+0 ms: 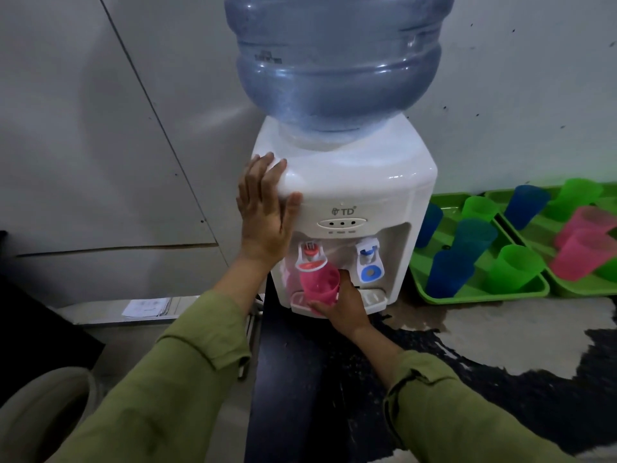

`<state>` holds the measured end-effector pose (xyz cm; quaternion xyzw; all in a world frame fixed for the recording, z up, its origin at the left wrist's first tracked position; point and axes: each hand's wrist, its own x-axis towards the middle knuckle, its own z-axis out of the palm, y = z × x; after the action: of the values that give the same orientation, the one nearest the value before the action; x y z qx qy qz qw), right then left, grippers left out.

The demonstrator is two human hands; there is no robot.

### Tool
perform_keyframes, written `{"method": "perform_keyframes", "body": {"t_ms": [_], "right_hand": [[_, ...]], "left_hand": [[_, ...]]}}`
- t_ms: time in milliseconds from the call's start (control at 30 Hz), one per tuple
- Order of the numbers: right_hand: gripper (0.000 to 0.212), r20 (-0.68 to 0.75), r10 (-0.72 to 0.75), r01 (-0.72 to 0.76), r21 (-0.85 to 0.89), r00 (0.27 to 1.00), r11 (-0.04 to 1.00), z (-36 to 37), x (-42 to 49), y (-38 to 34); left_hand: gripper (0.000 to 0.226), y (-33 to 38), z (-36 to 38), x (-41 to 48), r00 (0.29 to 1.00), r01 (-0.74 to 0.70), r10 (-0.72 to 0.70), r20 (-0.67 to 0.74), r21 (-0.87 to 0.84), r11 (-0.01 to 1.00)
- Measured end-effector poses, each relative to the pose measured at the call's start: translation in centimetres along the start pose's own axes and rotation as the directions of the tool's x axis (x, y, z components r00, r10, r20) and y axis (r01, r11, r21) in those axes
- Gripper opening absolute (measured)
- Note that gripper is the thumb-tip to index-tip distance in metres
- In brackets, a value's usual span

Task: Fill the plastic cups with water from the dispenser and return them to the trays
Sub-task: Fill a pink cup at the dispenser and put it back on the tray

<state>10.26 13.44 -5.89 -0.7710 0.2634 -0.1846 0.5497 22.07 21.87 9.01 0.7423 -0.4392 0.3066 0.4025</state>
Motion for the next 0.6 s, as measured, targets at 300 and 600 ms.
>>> {"method": "perform_keyframes", "body": {"t_ms": [300, 600], "right_hand": [[0.087, -0.010, -0.016, 0.016, -0.016, 1.000, 1.000, 0.28, 0.01, 0.09], [0.083, -0.023, -0.050, 0.049, -0.041, 0.999, 0.998, 0.78, -0.01, 0.28]], "left_hand": [[0.048, -0.48, 0.45, 0.10, 0.998, -0.049, 0.048, -0.042, -0.009, 0.999], [0.043, -0.74, 0.95, 0.00, 0.997, -0.053, 0.053, -0.064, -0.002, 0.999]]}}
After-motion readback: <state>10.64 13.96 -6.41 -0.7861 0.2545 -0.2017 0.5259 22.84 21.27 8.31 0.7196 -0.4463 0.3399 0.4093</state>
